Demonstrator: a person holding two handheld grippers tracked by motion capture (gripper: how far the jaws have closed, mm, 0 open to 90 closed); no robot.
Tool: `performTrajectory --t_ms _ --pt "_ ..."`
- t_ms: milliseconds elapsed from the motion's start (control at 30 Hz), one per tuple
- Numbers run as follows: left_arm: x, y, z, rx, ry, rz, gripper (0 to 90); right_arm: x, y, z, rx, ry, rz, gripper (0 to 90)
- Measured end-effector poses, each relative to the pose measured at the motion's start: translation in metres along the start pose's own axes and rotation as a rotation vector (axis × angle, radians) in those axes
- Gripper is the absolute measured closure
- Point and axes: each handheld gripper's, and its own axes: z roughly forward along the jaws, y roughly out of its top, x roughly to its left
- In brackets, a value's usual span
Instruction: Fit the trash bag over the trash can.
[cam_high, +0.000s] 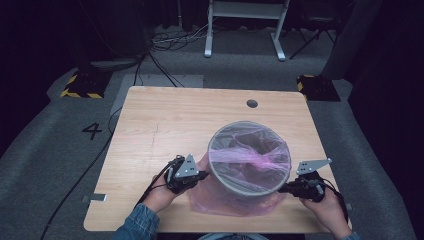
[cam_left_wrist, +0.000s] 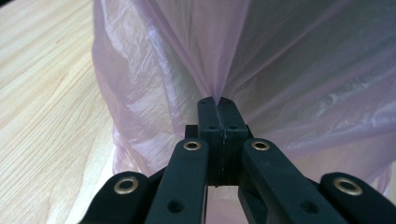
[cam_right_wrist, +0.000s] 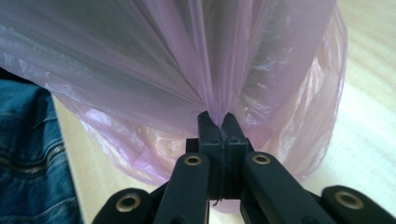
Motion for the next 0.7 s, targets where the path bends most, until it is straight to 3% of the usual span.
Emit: performTrajectory --t_ms 100,133,200,267,367,433,467,567,600,700 --pt "0.000 -0.006 -0.003 -0.009 0.000 -0.010 90.0 0.002 -0.003 0.000 0.003 0.007 0.002 90.0" --pt "0.000 -0.007 -0.002 0.011 0.014 0.001 90.0 0.001 -0.003 -0.001 0.002 0.009 0.012 90.0" --pt "-0.003 -0.009 0.003 0.097 0.057 0.045 90.0 0.003 0.000 -0.003 -0.020 -0.002 0.000 90.0" --pt "-0.004 -0.015 0.010 0.136 0.055 0.054 90.0 0.011 0.005 -0.010 -0.075 0.000 -0.043 90.0" --pt "-0.001 -0.018 0.010 0.107 0.037 0.026 90.0 0.019 0.012 -0.019 -0.116 -0.005 -0.072 90.0" --pt "-0.001 -0.016 0.005 0.044 0.024 0.025 90.0 0.017 0.012 -0.014 -0.063 -0.021 -0.077 90.0" --pt "-0.001 -0.014 0.002 0.035 0.029 0.032 90.0 0.015 0.010 -0.007 -0.019 -0.029 -0.071 90.0" --pt "-0.002 -0.012 0.001 0.053 0.043 0.043 90.0 0.002 -0.001 0.011 0.076 -0.010 -0.017 90.0" --pt "-0.001 -0.013 0.002 0.060 0.039 0.036 90.0 -0.003 -0.006 0.015 0.088 0.007 0.007 90.0" --pt "-0.004 -0.014 0.005 0.102 0.040 0.070 90.0 -0.007 -0.011 0.016 0.082 0.016 0.028 90.0"
